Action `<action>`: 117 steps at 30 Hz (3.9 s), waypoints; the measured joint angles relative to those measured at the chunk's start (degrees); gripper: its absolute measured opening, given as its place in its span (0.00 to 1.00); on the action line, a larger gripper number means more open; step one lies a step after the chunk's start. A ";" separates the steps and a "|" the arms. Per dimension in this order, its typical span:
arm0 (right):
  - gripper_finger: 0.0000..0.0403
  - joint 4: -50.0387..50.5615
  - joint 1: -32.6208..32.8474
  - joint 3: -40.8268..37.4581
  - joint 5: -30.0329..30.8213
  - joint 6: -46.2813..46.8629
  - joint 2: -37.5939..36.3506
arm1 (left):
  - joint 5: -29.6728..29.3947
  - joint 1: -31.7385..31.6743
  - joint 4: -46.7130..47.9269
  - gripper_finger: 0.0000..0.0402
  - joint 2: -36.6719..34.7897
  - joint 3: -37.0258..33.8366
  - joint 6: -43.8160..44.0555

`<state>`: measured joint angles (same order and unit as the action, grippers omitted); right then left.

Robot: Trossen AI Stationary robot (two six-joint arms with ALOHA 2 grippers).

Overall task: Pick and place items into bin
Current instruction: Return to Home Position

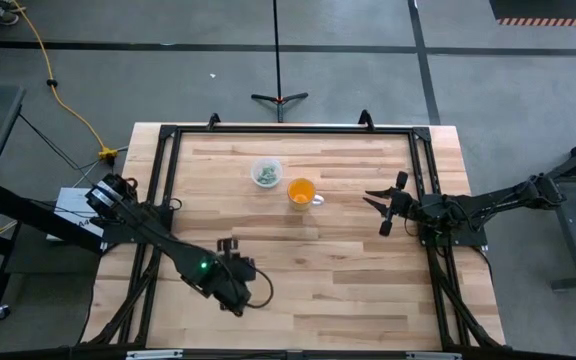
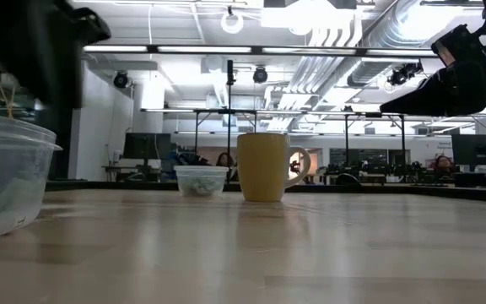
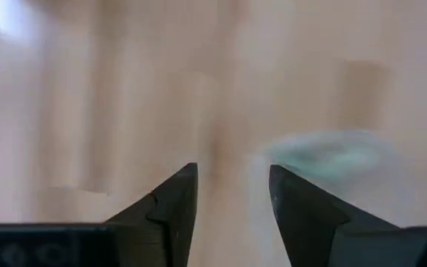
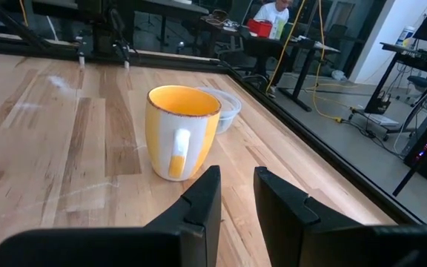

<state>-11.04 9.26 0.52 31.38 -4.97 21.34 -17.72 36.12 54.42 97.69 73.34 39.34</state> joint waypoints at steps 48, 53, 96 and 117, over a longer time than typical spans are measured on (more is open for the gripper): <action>0.18 7.25 0.07 0.35 -6.09 7.07 -13.66 | 6.03 -23.63 -56.47 0.15 -97.04 -72.59 -39.47; 0.18 8.20 0.17 0.54 -6.51 4.27 -19.41 | 6.76 -23.65 -49.58 0.06 -97.30 -70.31 -39.52; 0.18 7.50 0.11 0.02 -16.94 3.45 -19.89 | 13.66 -23.73 -53.86 0.11 -97.29 -71.95 -43.56; 0.18 7.45 0.11 -0.01 -16.96 3.45 -19.87 | 10.74 -23.74 -54.13 0.54 -97.29 -71.95 -42.01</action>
<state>-3.60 9.37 0.51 14.41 -1.52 1.48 -6.98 12.38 0.30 0.40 1.39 -2.68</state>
